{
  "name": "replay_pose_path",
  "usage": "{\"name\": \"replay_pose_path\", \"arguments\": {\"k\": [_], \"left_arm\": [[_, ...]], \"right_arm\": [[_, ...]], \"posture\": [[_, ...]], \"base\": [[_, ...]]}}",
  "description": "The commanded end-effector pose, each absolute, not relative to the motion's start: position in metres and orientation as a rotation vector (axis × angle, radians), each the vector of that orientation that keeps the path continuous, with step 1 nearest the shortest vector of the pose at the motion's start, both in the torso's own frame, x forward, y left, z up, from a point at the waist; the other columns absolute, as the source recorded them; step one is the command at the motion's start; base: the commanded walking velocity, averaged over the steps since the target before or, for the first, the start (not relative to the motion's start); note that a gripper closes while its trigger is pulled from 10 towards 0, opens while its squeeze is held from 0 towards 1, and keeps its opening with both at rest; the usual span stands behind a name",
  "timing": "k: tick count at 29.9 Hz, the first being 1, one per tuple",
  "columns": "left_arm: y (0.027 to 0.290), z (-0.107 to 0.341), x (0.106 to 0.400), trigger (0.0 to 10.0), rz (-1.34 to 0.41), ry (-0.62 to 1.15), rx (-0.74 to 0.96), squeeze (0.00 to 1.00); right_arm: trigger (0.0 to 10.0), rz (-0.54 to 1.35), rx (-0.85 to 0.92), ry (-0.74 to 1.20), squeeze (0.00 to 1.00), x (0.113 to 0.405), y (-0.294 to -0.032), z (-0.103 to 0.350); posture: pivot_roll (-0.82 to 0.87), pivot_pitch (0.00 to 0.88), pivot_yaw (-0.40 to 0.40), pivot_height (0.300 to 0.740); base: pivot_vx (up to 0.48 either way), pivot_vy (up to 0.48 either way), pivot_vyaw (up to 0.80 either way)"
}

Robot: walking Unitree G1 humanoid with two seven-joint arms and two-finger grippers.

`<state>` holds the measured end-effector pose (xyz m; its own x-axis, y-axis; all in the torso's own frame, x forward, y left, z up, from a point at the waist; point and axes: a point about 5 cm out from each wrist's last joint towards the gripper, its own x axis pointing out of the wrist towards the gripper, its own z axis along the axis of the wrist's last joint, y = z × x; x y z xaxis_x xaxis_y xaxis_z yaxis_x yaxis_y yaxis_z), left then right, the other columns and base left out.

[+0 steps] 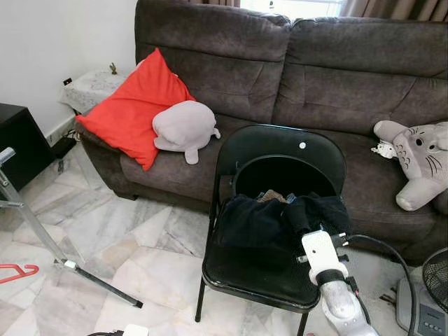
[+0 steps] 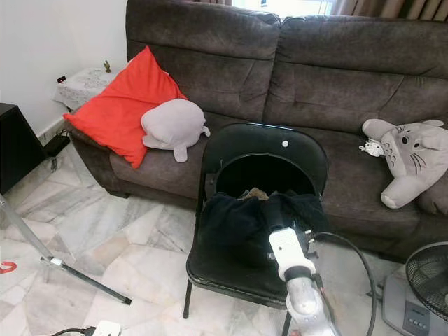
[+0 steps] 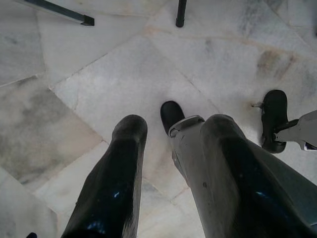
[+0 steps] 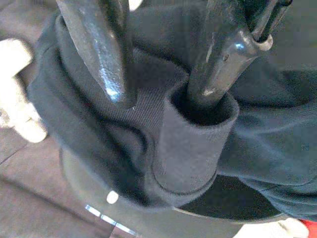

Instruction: Hang hanger

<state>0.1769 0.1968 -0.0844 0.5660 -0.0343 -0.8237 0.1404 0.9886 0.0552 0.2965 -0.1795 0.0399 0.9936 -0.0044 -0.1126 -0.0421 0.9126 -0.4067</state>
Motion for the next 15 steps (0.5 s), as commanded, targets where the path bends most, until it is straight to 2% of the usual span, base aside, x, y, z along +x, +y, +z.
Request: {"name": "replay_pose_path", "arguments": {"k": [1, 15], "left_arm": [[0.199, -0.086, 0.172, 10.0, -0.108, 0.979, 0.131, 0.0], [0.199, -0.086, 0.172, 10.0, -0.109, 0.978, 0.132, 0.0]], "right_arm": [[10.0, 0.015, -0.379, 0.112, 0.0, 0.297, -0.179, 0.043], [10.0, -0.045, -0.365, 0.118, 0.0, 0.298, -0.19, 0.045]], "posture": [[0.02, 0.054, 0.014, 0.74], [0.02, 0.056, 0.013, 0.74]], "base": [[0.0, 0.0, 0.0], [0.0, 0.0, 0.0]]}}
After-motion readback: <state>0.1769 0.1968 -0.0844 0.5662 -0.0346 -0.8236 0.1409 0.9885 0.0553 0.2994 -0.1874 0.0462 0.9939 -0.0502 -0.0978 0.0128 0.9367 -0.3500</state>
